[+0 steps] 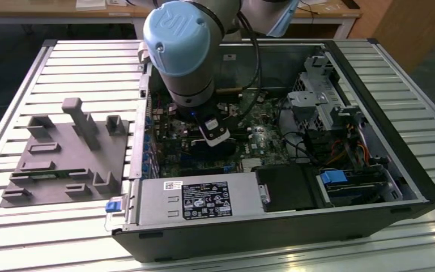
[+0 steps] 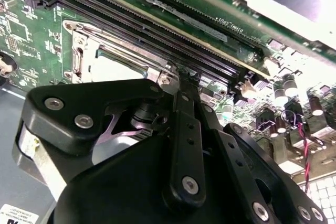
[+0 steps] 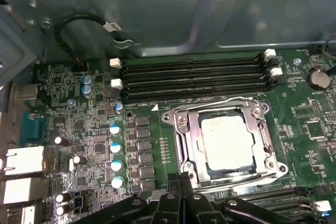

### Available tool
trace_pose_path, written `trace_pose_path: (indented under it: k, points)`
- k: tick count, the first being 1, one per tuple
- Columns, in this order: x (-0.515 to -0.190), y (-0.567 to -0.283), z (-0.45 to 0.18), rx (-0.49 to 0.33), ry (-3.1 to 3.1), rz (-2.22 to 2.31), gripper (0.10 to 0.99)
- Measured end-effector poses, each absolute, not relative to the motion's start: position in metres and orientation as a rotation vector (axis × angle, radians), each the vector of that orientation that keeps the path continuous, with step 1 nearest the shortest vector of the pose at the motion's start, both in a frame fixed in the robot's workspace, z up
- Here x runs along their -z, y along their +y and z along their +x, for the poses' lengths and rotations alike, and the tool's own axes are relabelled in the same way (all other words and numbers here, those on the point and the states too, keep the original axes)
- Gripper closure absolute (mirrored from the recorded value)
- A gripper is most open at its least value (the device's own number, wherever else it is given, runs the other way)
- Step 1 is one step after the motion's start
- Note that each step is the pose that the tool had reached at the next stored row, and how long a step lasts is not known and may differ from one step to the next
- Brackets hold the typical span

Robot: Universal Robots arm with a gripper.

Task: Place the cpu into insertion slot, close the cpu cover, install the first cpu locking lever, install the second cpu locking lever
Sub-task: 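Install the second cpu locking lever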

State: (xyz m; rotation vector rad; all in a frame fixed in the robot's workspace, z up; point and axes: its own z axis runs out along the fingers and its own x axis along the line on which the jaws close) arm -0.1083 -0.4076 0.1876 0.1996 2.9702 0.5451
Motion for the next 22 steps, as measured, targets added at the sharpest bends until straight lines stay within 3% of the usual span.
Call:
trace_pose_path:
  k: [22]
  points:
    - [-0.2,-0.407,-0.108,-0.541,2.971,0.199,0.984]
